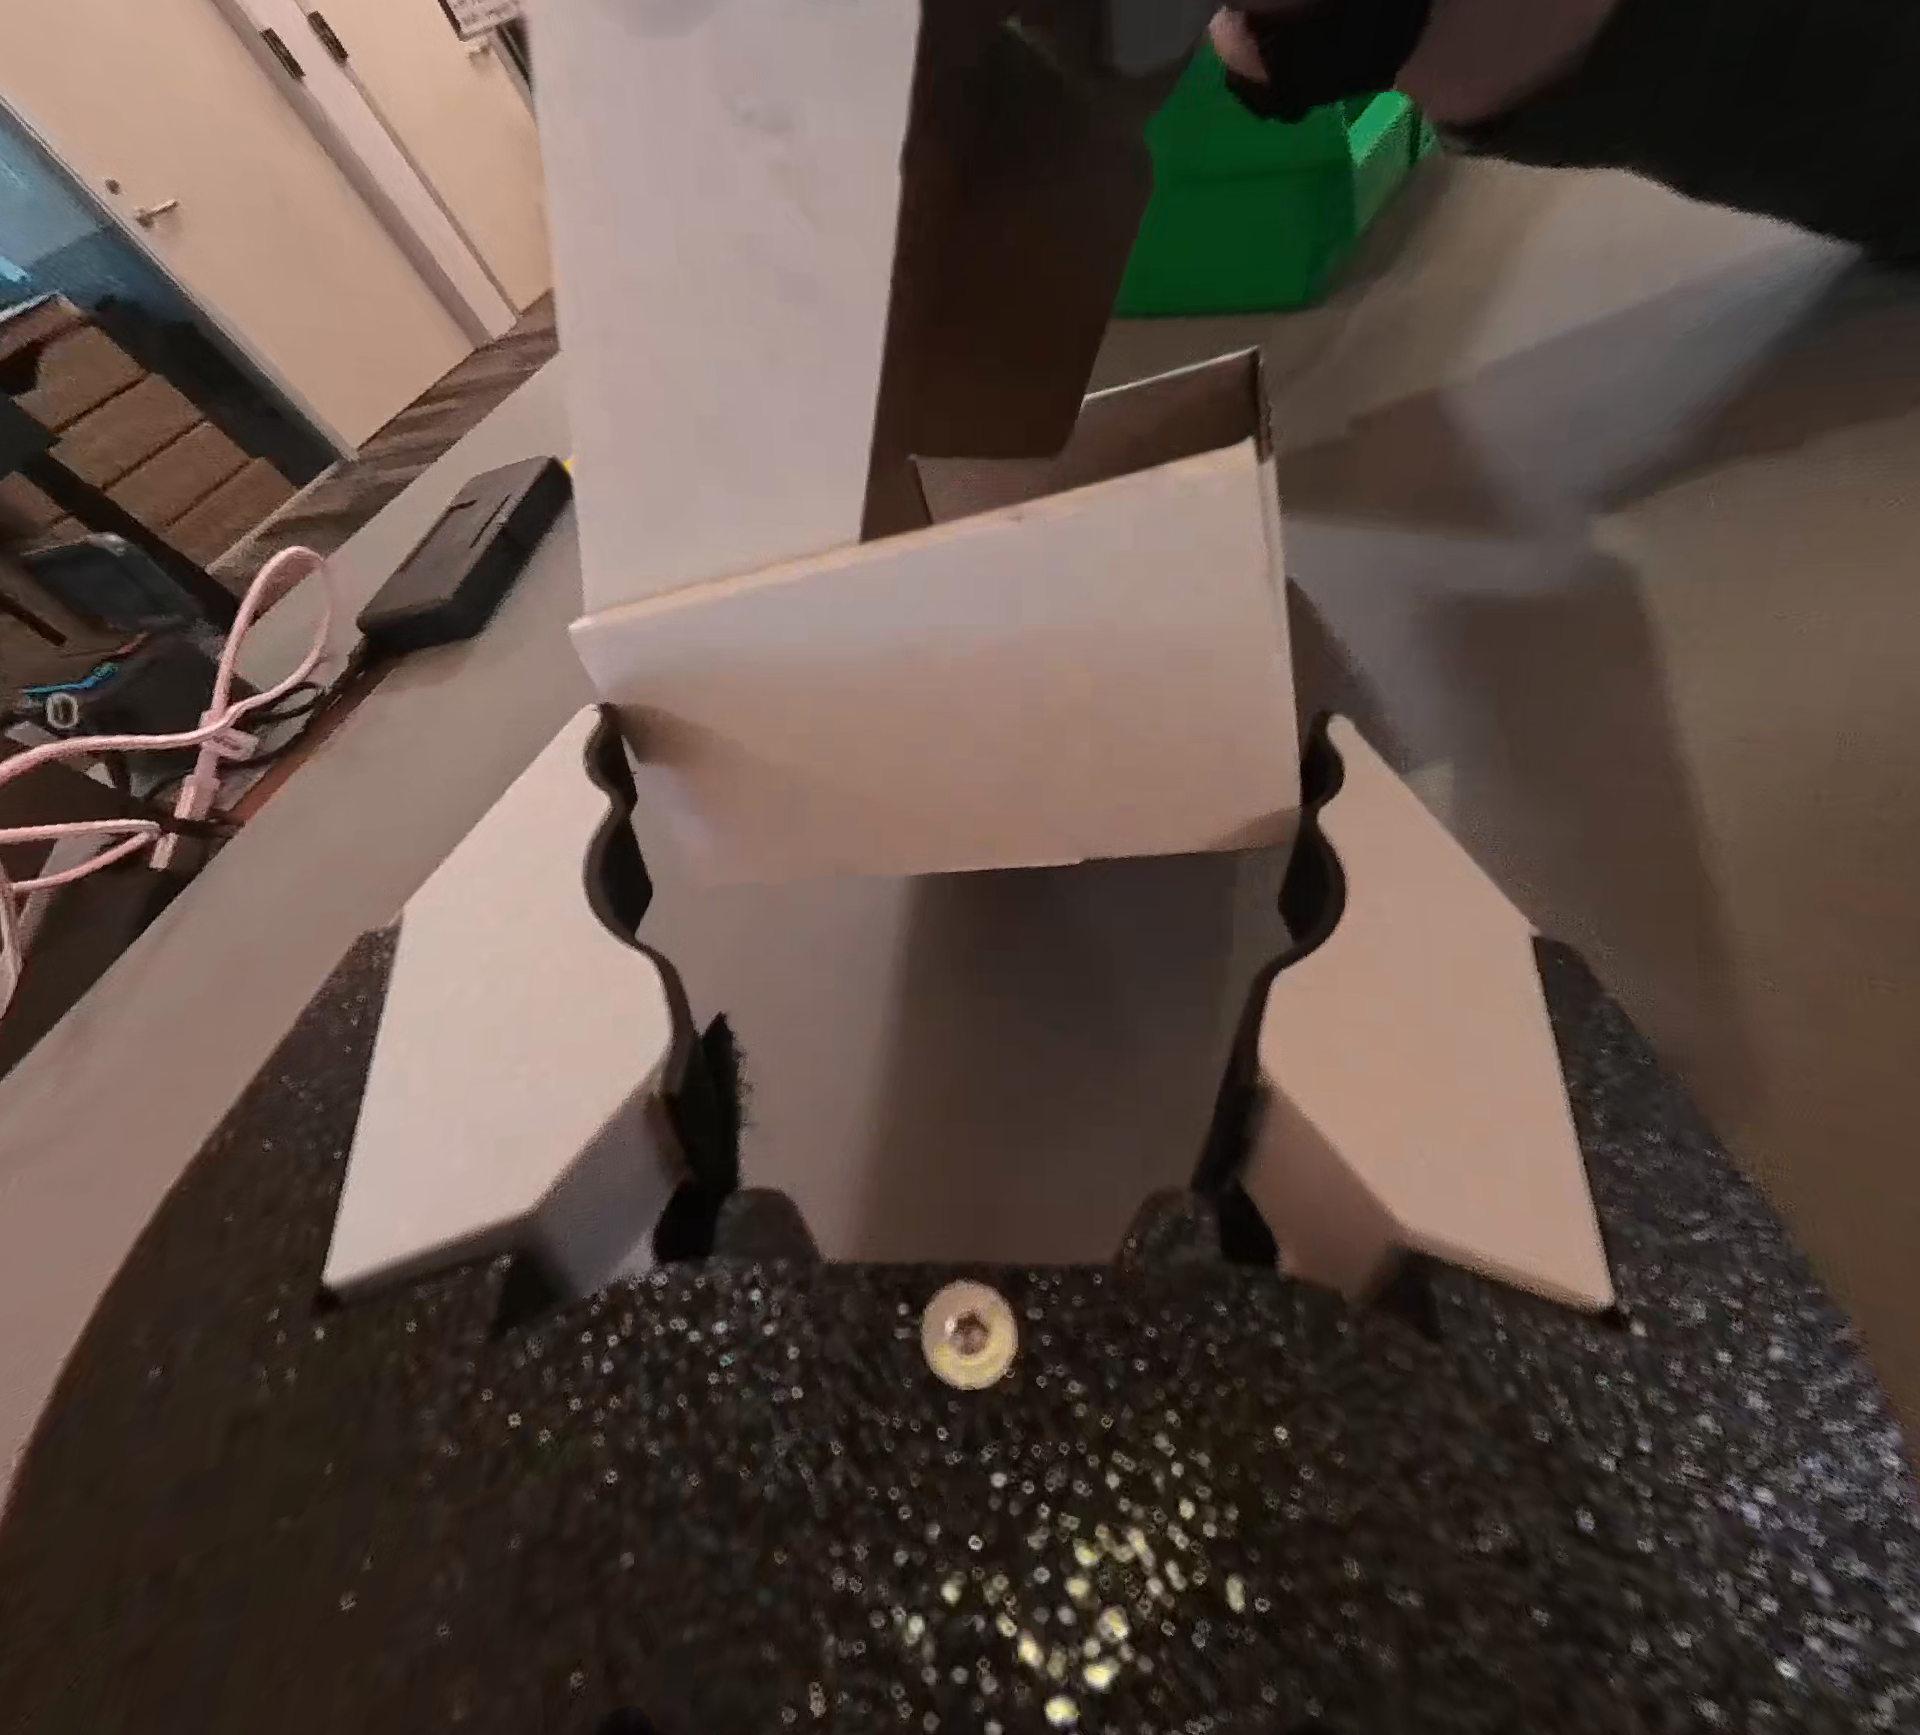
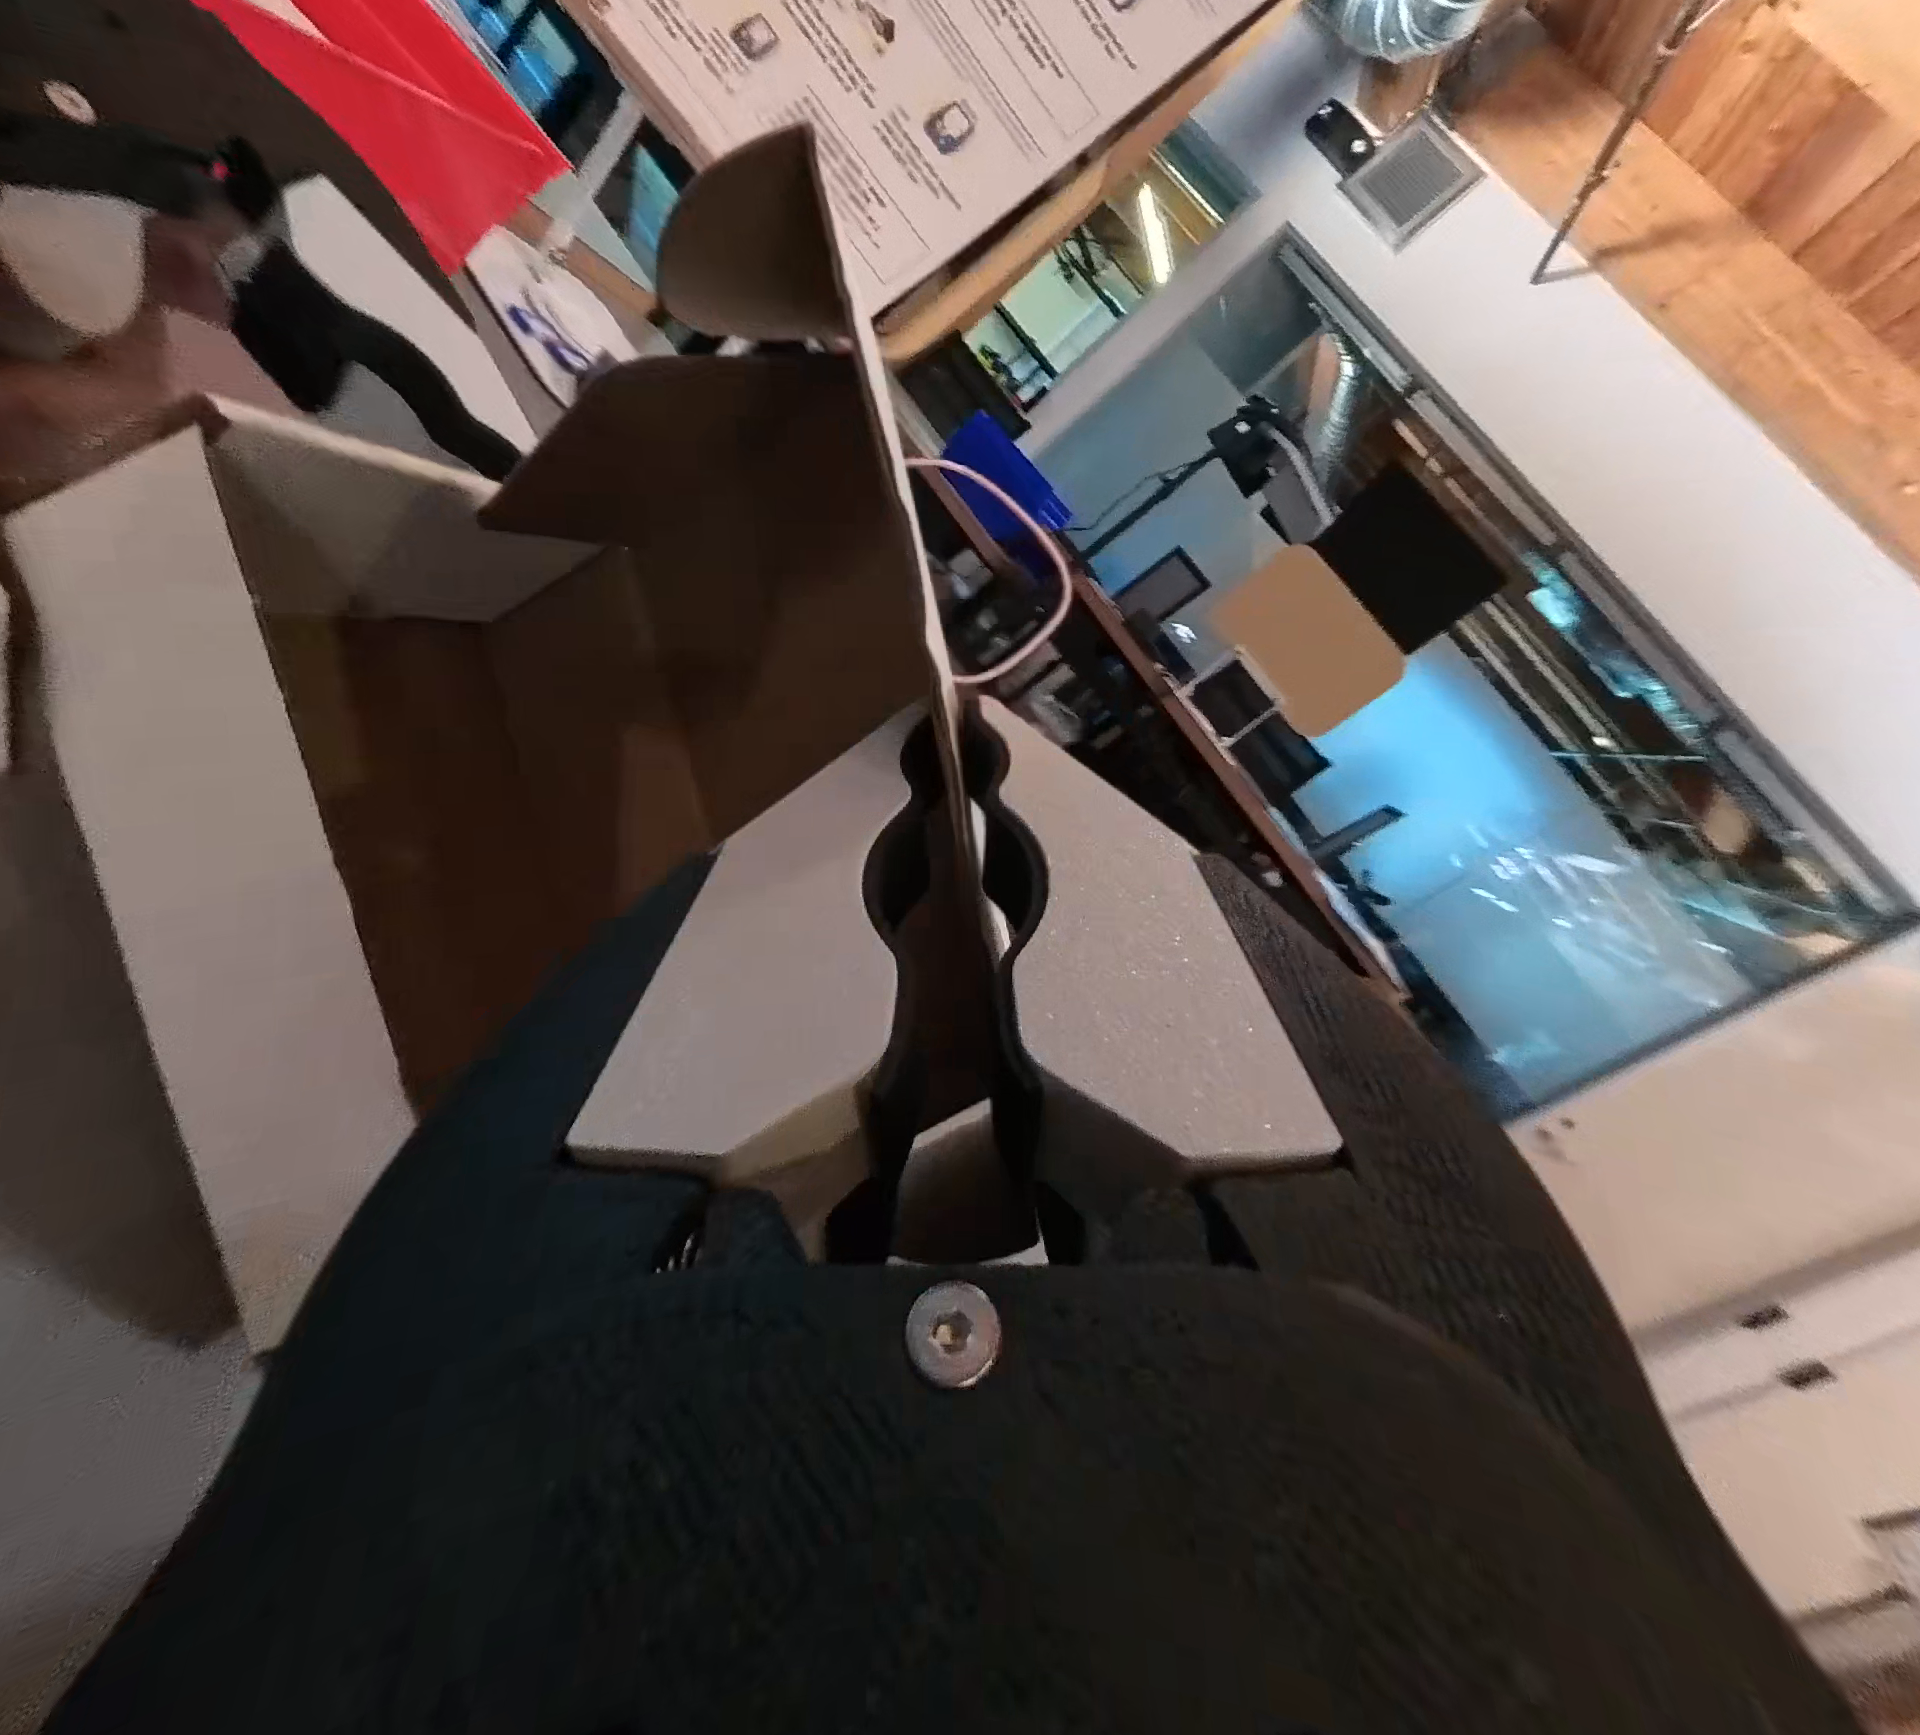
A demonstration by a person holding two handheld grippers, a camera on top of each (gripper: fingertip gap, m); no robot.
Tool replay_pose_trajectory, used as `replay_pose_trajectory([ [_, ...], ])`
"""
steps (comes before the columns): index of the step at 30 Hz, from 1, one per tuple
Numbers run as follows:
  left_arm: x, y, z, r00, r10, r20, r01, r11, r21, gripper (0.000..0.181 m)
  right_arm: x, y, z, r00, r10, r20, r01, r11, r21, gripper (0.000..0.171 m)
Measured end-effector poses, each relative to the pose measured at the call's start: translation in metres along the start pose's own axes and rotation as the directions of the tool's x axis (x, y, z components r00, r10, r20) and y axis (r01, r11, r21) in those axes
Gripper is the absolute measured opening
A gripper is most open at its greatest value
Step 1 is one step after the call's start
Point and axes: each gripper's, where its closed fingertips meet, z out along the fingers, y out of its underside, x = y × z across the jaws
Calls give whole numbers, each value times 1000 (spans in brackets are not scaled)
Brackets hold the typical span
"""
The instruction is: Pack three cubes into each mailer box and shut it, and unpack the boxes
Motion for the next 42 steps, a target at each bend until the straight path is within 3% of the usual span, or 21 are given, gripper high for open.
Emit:
replay_pose_trajectory([
  [2, -1, 3, 0, 999, -40, 0, 40, 999, -28, 124, 2, 1, 1, 996, -73, -52, 71, 997, -34, 1],
  [6, 4, 12, 1, 988, -141, -67, 135, 986, -94, 159, 1, 0, 2, 991, -114, -71, 111, 993, -46, 0],
  [14, -1, -4, -14, 990, -120, -70, 116, 992, -59, 159, -2, -1, 2, 939, -327, -105, 317, 943, -100, 0],
  [19, -14, -46, -28, 998, -49, 47, 39, 979, 200, 129, -23, -10, 2, 927, -373, -39, 373, 928, -22, 1],
  [21, -13, -60, -36, 992, 52, 118, -83, 957, 277, 102, -31, -12, 3, 908, -419, -20, 419, 908, -15, 1],
  [24, -8, -70, -42, 950, 216, 227, -275, 921, 276, 72, -44, -15, 3, 889, -458, 14, 458, 889, 15, 1],
  [28, -3, -75, -41, 879, 359, 314, -435, 874, 218, 48, -54, -21, 3, 892, -452, 31, 450, 891, 61, 3],
  [30, -2, -75, -41, 849, 399, 347, -479, 858, 185, 21, -51, -31, 0, 907, -422, -9, 420, 901, 111, 22],
  [33, -3, -77, -39, 879, 351, 323, -421, 889, 181, 14, -36, -48, -13, 925, -372, -73, 379, 906, 188, 47],
  [36, -9, -80, -39, 915, 280, 290, -334, 929, 158, 9, -50, -72, -38, 961, -250, 119, 184, 897, 402, 23],
  [38, -16, -81, -39, 908, 267, 322, -319, 940, 122, 9, -51, -84, -50, 958, -212, 192, 105, 884, 455, 24],
  [42, -27, -77, -37, 892, 260, 370, -291, 956, 30, 8, -58, -94, -60, 938, -236, 254, 92, 876, 474, 26],
])
